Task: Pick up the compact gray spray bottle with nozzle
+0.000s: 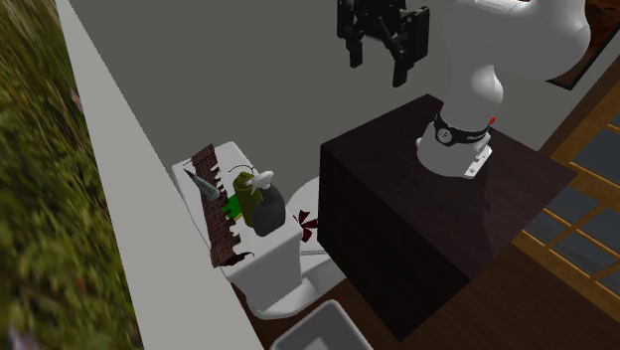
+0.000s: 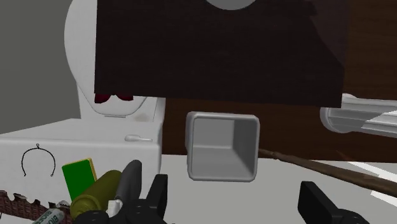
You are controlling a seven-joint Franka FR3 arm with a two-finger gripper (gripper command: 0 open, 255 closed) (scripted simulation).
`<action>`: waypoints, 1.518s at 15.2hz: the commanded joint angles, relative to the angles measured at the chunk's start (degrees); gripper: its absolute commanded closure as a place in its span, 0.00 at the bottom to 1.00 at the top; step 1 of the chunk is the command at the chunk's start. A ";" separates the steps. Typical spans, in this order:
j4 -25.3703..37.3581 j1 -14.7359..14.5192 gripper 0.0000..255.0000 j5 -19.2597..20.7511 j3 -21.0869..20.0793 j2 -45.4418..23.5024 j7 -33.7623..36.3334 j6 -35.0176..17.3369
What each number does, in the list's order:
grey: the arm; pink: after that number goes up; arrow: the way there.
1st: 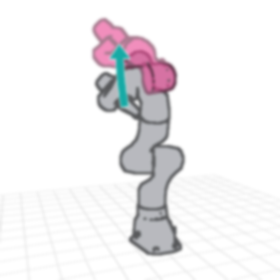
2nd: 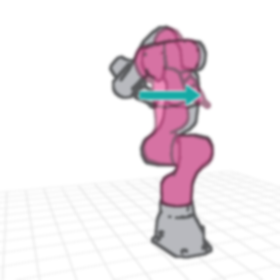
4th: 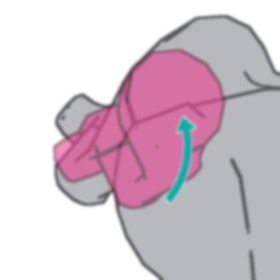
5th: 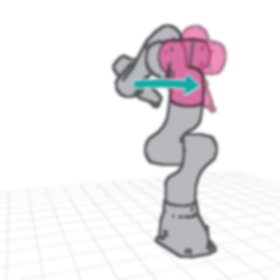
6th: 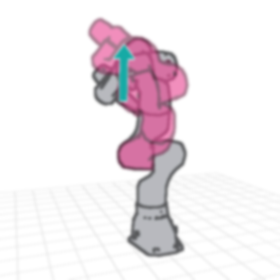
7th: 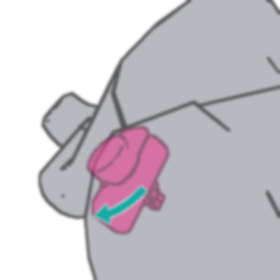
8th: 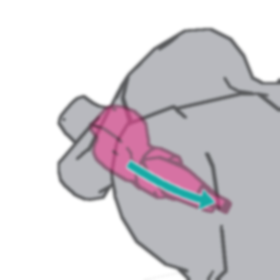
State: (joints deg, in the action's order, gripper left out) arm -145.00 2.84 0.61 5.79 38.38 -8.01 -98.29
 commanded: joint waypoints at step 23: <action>10.55 4.49 0.00 -1.44 7.83 -49.99 -10.57 -42.64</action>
State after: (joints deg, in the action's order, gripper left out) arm -135.99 7.14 -0.20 13.67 -9.14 -18.16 -139.83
